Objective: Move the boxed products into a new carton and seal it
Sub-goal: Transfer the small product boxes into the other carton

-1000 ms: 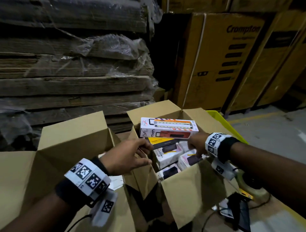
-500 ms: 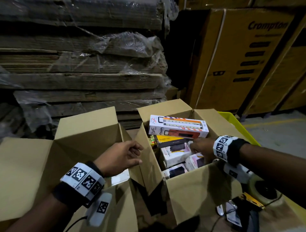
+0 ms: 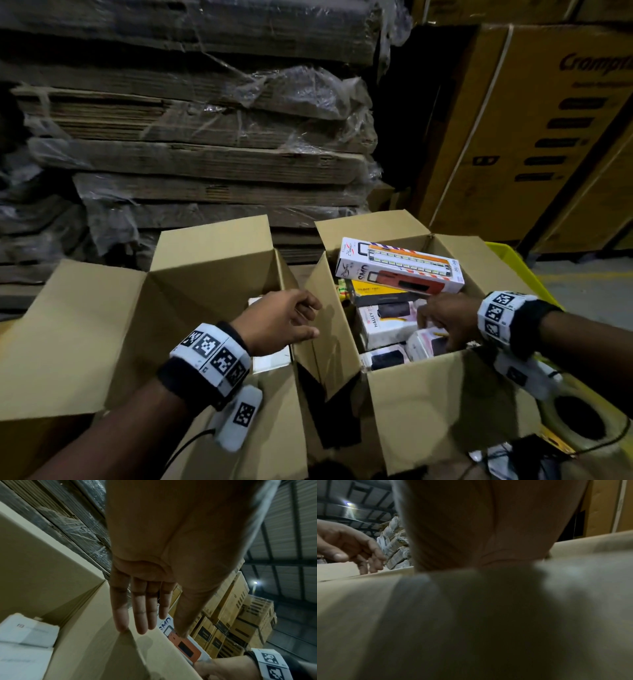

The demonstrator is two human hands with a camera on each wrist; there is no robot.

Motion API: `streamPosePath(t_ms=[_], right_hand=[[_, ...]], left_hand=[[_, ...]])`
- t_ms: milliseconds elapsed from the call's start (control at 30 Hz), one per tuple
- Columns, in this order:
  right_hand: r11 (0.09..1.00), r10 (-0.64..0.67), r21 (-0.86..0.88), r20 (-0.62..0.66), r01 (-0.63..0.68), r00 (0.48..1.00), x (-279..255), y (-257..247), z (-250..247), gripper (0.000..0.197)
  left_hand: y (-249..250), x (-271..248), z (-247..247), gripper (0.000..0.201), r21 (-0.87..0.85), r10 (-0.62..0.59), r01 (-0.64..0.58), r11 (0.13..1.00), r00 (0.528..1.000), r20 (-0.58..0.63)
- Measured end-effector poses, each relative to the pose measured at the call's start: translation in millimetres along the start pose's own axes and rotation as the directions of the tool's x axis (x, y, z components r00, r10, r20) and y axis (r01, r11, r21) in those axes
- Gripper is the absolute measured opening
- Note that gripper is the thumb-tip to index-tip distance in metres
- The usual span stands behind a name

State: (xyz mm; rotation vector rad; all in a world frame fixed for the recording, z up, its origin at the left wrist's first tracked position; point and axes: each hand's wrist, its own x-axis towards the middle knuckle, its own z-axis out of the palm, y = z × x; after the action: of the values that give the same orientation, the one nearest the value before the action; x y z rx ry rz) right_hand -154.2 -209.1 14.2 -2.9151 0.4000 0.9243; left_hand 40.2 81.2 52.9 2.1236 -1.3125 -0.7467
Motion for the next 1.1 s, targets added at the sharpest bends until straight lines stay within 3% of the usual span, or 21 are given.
streamPosePath(t_ms=[233,467,800,967,1100], right_hand=[[0.996,-0.048,0.072,-0.041,0.051,0.998,-5,0,2,0.046],[0.999,0.001,0.048,-0.014,0.000,1.000,-3,-3,0,0.052],[0.988,-0.146,-0.052,0.031,0.148,0.989,-4,1,0,0.068],[0.982,-0.186,-0.024,-0.050,0.185,0.981,-8,1,0,0.060],[0.978,-0.207,-0.020,-0.039,0.207,0.978,-9,-2,-7,0.053]], left_hand=[[22,15,3,0.044,0.246,0.052,-0.055,0.968,0.998,0.019],[61,51,23,0.043,0.136,0.098,-0.116,0.984,0.986,0.135],[85,74,62,0.043,0.197,0.110,-0.156,0.968,0.967,0.229],[86,75,71,0.043,0.183,0.087,-0.138,0.973,0.961,0.263],[86,76,76,0.045,0.186,0.057,-0.111,0.976,0.961,0.272]])
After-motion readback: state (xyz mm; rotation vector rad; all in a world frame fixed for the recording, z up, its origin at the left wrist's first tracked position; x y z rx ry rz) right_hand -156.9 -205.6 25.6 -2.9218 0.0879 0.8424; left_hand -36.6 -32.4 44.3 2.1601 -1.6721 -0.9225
